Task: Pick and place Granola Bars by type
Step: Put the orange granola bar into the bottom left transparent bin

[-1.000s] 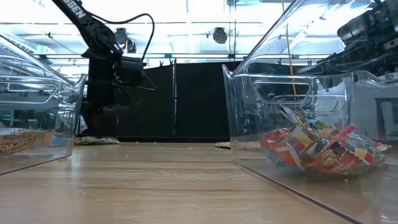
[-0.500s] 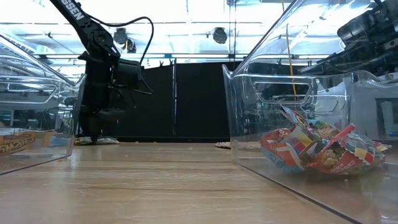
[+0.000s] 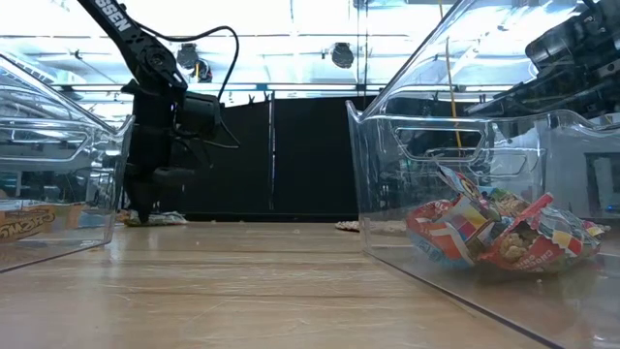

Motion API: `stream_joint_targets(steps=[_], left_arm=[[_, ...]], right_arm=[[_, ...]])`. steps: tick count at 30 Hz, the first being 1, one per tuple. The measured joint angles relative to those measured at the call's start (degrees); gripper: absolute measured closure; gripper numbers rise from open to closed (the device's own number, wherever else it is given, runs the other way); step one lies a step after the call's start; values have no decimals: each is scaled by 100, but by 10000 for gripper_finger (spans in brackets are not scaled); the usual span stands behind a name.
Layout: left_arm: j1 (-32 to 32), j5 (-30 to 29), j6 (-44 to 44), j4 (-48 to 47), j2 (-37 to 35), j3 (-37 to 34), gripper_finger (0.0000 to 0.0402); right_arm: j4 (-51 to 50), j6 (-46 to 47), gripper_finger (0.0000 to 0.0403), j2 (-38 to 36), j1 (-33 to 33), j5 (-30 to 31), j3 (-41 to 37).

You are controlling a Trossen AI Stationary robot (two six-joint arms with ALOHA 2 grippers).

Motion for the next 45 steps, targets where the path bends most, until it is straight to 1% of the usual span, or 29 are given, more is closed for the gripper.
stream_joint_targets(steps=[3, 7, 13, 17, 26, 31, 35, 40, 43, 45], left_arm=[[-13, -93, 101, 24, 2, -2, 397], [-139, -357, 191, 107, 1, -4, 398], [-571, -733, 274, 288, 0, -7, 399], [-915, -1060, 187, 309, -191, -7, 400], [-1646, -1526, -41, 408, -1355, -7, 400], [-1935, -1524, 367, 971, -1923, -7, 401], [-2085, -1523, 707, 1361, -2239, -7, 401], [-2148, -1539, 922, 1459, -2570, -23, 401], [-2143, -1710, 964, 1614, -2918, -289, 401], [-2109, -1778, 889, 1795, -3217, -633, 401]], right_arm=[[2, 0, 289, 0, -1, 0, 0], [2, 0, 289, 1, 0, 1, 0], [2, 0, 289, -2, 0, -1, 0], [2, 0, 289, -2, -2, 0, 0], [-1, 0, 289, 1, -2, 1, 0], [1, 0, 289, -2, -1, -1, 0], [0, 1, 289, -1, -2, -1, 0], [-1, 0, 289, -2, -2, 0, 0], [-1, 0, 289, 0, -2, -1, 0], [-1, 0, 289, 1, -1, 0, 0]])
